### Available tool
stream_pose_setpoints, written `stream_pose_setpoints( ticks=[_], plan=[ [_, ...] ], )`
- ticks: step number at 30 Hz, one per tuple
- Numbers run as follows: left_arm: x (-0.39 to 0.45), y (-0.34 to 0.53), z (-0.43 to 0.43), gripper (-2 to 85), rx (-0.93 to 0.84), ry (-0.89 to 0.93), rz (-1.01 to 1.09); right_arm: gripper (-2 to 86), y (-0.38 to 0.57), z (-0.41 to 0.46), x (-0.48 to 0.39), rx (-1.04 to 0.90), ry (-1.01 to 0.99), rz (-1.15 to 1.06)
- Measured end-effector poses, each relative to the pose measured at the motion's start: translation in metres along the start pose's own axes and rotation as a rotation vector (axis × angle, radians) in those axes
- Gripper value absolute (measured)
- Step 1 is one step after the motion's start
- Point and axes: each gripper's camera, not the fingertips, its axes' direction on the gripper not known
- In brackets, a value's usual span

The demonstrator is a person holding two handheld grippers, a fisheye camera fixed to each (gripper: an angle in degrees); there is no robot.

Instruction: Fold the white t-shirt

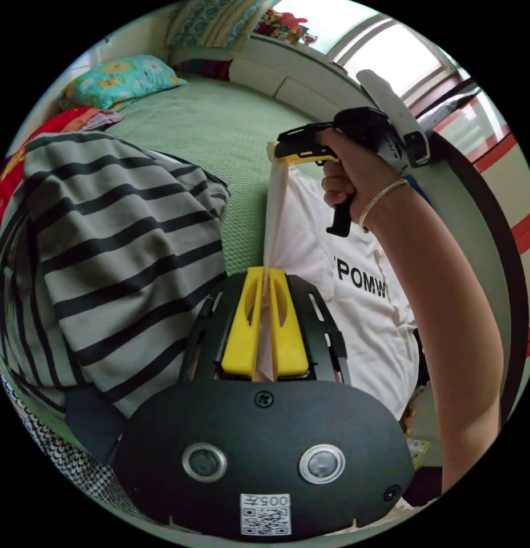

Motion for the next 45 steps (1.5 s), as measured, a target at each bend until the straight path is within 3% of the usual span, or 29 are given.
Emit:
stream_pose_setpoints(
  ticks=[5,8,12,15,19,25,30,36,40,45],
  plan=[
    [-0.010,0.003,0.005,16.3,-0.021,-0.042,-0.059,0.3,0.003,0.017,-0.012,0.009,0.015,0.031],
    [-0.005,0.008,-0.002,16.3,0.025,-0.141,-0.057,6.1,0.018,0.024,-0.012,-0.012,-0.019,-0.049],
    [0.006,0.019,-0.018,16.3,0.154,-0.185,0.005,8.6,0.058,-0.021,0.015,0.128,-0.171,-0.156],
    [0.016,0.023,-0.008,16.3,0.102,-0.151,0.078,9.4,0.097,-0.056,0.056,0.169,-0.092,-0.237],
    [0.027,0.030,0.000,16.3,0.065,-0.056,0.106,9.9,0.143,-0.077,0.153,0.118,0.128,-0.095],
    [0.048,0.043,0.009,16.3,0.058,-0.032,0.144,11.3,0.203,-0.084,0.267,0.056,0.196,0.210],
    [0.069,0.055,0.024,16.1,0.025,-0.055,0.186,10.7,0.234,-0.062,0.292,-0.016,0.169,0.289],
    [0.086,0.074,0.036,15.9,-0.008,-0.122,0.245,8.7,0.258,-0.030,0.304,-0.115,0.297,0.348],
    [0.089,0.086,0.040,15.7,-0.019,-0.128,0.251,0.1,0.278,-0.028,0.303,-0.053,0.276,0.368],
    [0.090,0.106,0.041,15.3,-0.026,-0.138,0.265,-0.9,0.301,-0.030,0.307,0.032,0.290,0.425]
  ],
)
